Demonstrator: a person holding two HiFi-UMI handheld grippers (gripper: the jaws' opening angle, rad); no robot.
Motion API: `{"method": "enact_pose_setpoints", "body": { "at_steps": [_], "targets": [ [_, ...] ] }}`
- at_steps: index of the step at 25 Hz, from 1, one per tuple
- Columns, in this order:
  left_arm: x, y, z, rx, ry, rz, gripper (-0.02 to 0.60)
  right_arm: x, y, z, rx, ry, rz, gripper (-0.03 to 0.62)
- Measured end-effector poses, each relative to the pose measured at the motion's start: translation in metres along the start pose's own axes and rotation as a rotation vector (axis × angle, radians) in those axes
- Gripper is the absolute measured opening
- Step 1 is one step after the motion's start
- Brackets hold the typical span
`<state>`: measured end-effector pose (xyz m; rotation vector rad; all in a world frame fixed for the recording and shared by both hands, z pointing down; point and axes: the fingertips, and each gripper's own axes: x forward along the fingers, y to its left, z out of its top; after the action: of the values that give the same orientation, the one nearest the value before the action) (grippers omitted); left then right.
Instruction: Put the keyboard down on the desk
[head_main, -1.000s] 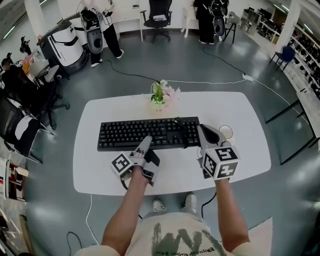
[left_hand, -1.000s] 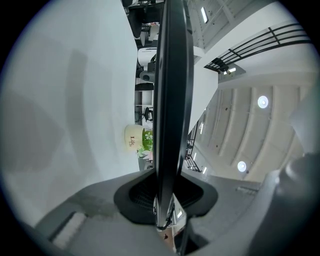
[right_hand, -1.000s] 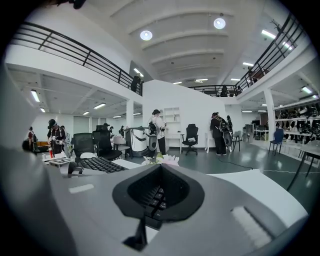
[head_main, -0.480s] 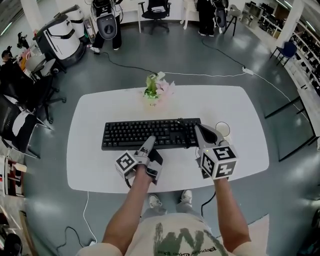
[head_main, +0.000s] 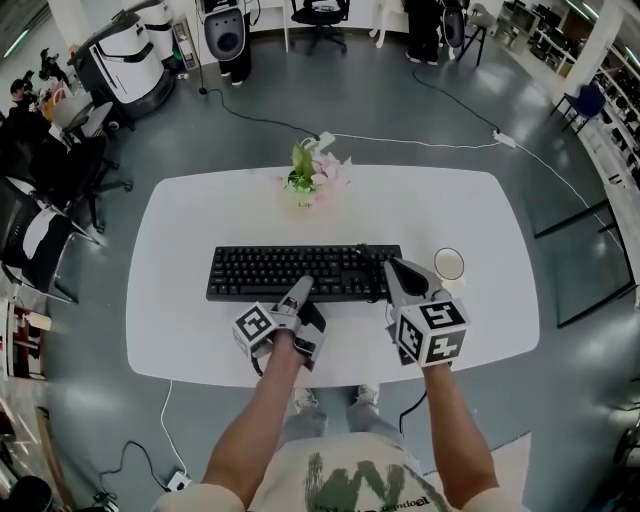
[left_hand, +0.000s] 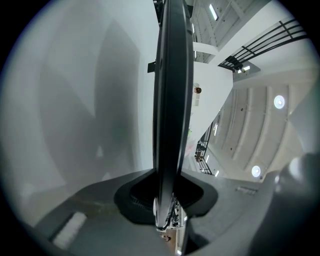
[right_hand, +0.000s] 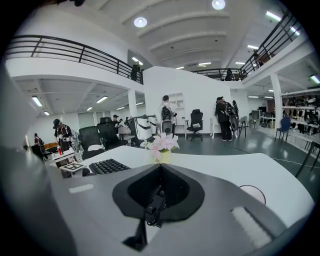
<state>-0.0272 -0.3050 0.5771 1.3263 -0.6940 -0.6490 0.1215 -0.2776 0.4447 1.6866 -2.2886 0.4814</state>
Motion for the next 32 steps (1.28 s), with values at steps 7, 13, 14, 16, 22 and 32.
{"method": "enact_pose_setpoints", "body": {
  "at_steps": [7,13,14,16,22,32],
  "targets": [
    [0.003,0.014,0.004,-0.012,-0.021,0.01,0.087,0.011,0.004,-0.011,0.001,0.033,0.035,0.0],
    [0.003,0.021,0.003,-0.037,-0.028,0.031,0.089,0.018,0.007,-0.016,0.002,0.053,0.06,0.0],
    [0.002,0.022,0.004,-0.037,-0.028,0.036,0.089,0.019,0.008,-0.016,0.0,0.054,0.066,0.0],
    [0.002,0.025,0.004,-0.032,-0.03,0.044,0.089,0.021,0.011,-0.016,-0.004,0.054,0.077,-0.001],
    [0.001,0.026,0.004,-0.013,-0.058,0.072,0.095,0.024,0.014,-0.014,-0.009,0.054,0.102,-0.001],
    [0.001,0.034,0.006,-0.049,-0.087,0.122,0.13,0.032,0.02,-0.017,-0.016,0.061,0.139,0.0]
  ]
}}
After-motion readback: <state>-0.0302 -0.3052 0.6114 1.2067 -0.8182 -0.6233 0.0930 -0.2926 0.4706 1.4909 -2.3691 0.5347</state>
